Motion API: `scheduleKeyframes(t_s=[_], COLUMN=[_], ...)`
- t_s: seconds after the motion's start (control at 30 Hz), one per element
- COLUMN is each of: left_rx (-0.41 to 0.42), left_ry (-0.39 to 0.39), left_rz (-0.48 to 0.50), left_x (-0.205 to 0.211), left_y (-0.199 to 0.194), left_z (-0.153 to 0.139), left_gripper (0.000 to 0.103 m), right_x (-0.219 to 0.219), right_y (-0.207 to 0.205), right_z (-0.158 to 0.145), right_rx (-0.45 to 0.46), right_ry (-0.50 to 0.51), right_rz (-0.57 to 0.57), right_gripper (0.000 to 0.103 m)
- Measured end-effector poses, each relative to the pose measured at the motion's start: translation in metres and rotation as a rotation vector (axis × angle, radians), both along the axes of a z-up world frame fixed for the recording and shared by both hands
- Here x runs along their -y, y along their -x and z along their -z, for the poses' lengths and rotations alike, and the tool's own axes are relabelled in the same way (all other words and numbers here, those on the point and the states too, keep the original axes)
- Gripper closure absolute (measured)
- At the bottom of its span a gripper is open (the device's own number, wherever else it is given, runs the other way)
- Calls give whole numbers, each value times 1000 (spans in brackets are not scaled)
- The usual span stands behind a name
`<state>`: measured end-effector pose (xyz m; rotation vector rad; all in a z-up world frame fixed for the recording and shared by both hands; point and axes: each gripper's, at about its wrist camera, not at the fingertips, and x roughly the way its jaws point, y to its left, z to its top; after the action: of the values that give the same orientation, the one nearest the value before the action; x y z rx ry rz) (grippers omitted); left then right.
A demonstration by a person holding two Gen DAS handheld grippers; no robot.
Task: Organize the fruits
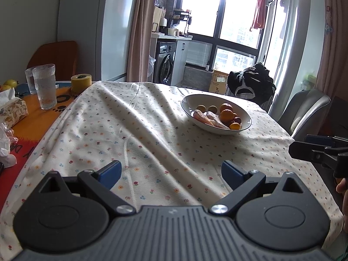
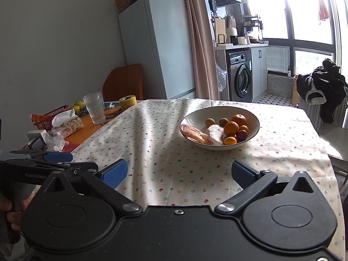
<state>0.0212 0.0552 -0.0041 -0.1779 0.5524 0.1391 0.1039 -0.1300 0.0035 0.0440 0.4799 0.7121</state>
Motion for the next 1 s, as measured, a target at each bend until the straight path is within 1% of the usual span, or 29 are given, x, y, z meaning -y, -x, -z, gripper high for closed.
scheduleKeyframes(t_s=[1.0], left_rx=[-5], left_ry=[-4], left_rz=[4], left_x=[2], left_y=[0], left_z=[2], left_gripper=[5], right_x=[1], right_y=[0], right_z=[0], right_rx=[4], right_ry=[6], right_rz=[-2], right_gripper=[0])
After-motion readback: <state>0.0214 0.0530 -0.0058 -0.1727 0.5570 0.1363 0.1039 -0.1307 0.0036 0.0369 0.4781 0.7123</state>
